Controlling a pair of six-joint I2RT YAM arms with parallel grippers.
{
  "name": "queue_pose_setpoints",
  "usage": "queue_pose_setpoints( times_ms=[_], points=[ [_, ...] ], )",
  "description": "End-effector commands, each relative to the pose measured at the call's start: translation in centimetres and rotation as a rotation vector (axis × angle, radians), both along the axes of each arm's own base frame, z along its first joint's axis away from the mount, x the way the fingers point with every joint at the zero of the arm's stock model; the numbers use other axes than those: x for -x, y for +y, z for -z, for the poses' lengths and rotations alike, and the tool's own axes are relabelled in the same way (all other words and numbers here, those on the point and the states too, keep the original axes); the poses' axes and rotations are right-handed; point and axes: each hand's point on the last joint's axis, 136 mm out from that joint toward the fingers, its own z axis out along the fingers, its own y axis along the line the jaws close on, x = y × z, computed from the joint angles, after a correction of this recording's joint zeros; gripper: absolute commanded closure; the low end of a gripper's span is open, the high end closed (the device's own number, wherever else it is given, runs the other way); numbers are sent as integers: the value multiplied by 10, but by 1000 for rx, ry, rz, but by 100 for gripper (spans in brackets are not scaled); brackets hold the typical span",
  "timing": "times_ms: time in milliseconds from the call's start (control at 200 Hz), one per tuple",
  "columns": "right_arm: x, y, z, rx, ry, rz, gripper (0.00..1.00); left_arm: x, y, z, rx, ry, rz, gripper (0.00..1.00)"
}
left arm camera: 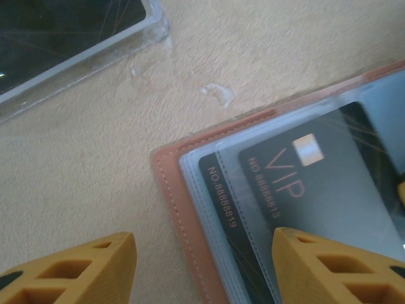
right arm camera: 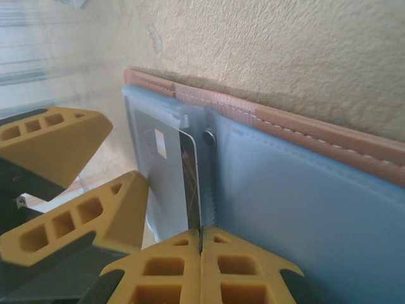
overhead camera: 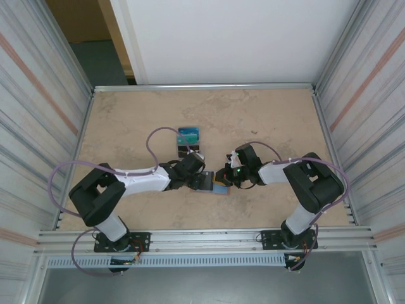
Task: Take the credit cards out of the card holder
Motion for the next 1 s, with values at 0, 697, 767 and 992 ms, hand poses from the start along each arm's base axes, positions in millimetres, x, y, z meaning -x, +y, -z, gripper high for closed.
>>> queue_pose_setpoints(
  times_ms=[0,697,767,992],
  points=[
    [-1,-2,-6,27,-27,-7,100,-4,3,-1,-57,-13,3,42],
    [-4,3,-18,-50,-51,31,78,14,9,18,-91,49,-11,53],
    [-4,6,-16,-66,-50,29,78,16,9,20,-89,57,-14,53],
    [-5,12,-12,-106,-45,25,78,20,8,24,-73,71,-22,55]
  ],
)
